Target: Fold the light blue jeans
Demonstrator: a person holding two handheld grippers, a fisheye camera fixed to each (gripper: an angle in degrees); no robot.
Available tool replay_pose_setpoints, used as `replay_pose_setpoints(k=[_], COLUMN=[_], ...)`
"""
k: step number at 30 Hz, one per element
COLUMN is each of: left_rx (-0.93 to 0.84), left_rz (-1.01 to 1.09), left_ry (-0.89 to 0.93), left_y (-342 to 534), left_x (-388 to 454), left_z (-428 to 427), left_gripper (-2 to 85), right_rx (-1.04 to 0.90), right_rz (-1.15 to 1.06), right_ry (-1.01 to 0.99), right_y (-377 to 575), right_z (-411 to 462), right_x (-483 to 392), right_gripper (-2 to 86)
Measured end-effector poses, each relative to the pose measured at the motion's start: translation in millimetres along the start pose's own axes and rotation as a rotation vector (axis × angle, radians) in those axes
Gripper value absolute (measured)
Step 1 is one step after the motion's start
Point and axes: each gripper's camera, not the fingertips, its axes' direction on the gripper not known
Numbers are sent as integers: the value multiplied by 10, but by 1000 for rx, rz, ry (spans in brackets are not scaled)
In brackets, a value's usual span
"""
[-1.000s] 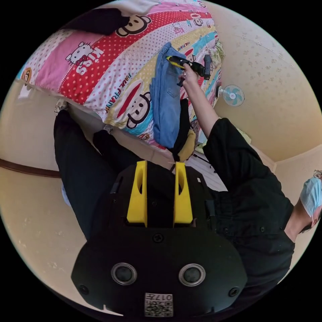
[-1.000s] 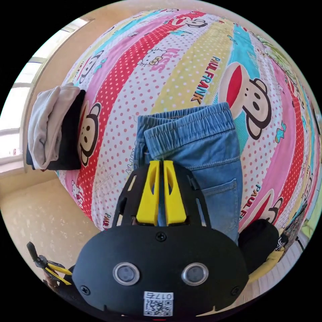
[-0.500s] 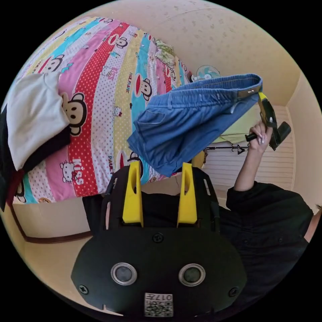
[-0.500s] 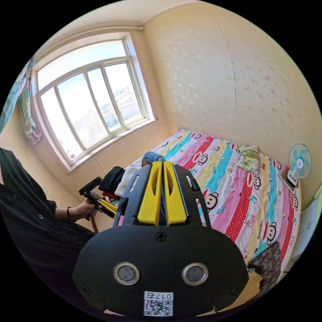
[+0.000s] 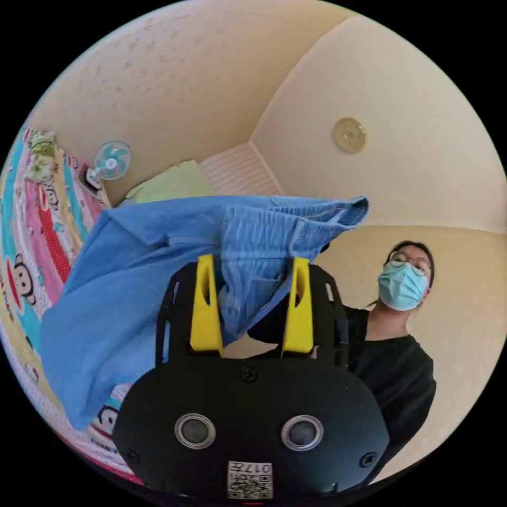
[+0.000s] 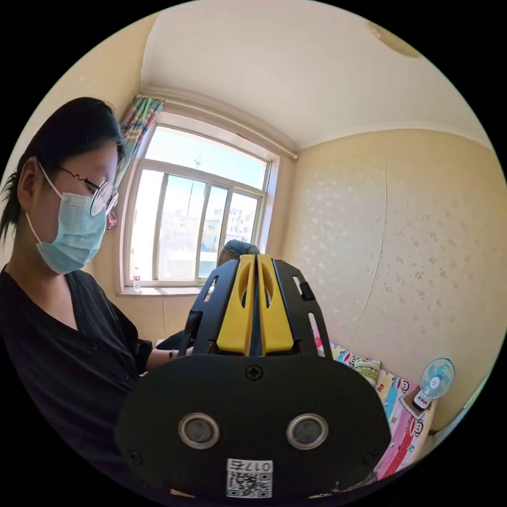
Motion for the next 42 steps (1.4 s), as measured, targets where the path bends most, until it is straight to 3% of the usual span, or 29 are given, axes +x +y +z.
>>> replay_pose_setpoints(k=[4, 9, 12, 15, 19, 22, 27, 30, 32, 37, 40, 42], left_rx=[222, 291, 313, 349, 372, 354, 277, 182, 155, 255, 160, -14], left_rz=[265, 753, 917, 1017, 988, 842, 405, 105, -30, -361, -471, -589], left_ry=[-18, -382, -508, -591, -683, -750, -956, -995, -1048, -1092, -1059, -1070], left_y=[-119, -275, -326, -392, -700, -1262, -2794, -3536, -3656, -2798, -1752, -717], left_x=[1083, 3002, 3644, 3930, 3828, 3335, 1430, -41, -779, -2065, -2651, -3100], left_z=[-99, 47, 342, 539, 539, 309, -544, -1313, -1824, -3201, -3660, -3753], left_gripper=[48, 45, 45, 44, 43, 43, 47, 60, 76, 86, 81, 82], right_rx=[96, 211, 306, 350, 289, 160, -260, -424, -520, -629, -792, -922], right_rz=[59, 92, 75, 53, 90, 200, 410, 545, 803, 1021, 993, 974], right_ry=[29, 48, 73, 68, 117, 173, 245, 293, 312, 375, 328, 291], right_y=[-227, -479, -632, -785, -1001, -1087, -768, -27, 823, 2484, 3464, 4059], right_z=[-655, -1264, -1510, -1682, -1638, -1255, 75, 1025, 1543, 1667, 1481, 1290], right_x=[52, 171, 219, 336, 907, 1792, 3931, 5275, 6207, 6861, 6639, 6374], right_gripper=[5, 5, 5, 6, 6, 6, 8, 13, 18, 29, 34, 39])
